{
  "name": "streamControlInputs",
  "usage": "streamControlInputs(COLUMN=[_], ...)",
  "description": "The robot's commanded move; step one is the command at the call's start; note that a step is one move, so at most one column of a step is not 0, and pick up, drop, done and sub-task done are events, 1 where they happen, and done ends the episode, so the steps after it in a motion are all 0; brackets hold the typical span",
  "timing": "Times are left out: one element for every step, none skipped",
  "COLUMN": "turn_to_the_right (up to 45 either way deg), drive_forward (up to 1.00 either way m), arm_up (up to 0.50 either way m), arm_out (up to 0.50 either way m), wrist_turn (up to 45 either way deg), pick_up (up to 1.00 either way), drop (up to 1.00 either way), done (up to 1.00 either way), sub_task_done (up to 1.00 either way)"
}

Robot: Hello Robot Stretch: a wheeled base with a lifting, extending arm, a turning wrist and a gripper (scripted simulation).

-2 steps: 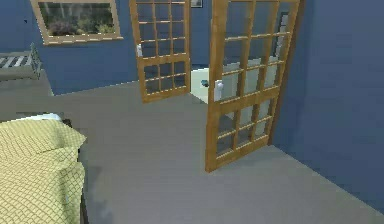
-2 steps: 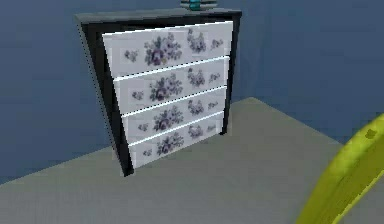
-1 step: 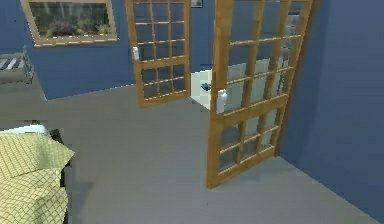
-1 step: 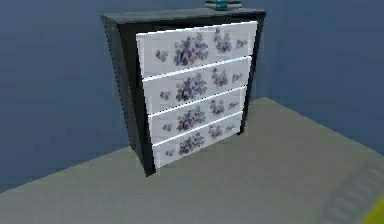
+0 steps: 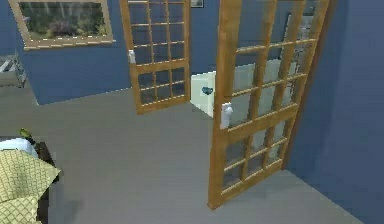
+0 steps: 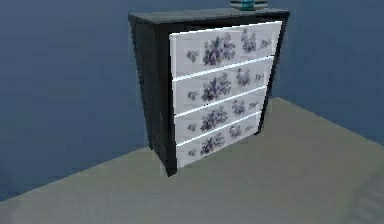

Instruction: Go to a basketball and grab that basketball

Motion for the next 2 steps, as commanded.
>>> streamControlInputs(turn_to_the_right=[45.0,15.0], drive_forward=[0.00,0.00], arm_up=[0.00,0.00], arm_out=[0.00,0.00], wrist_turn=[0.0,0.0], pick_up=[0.00,0.00], drop=[0.00,0.00], done=[0.00,0.00], sub_task_done=[0.00,0.00])
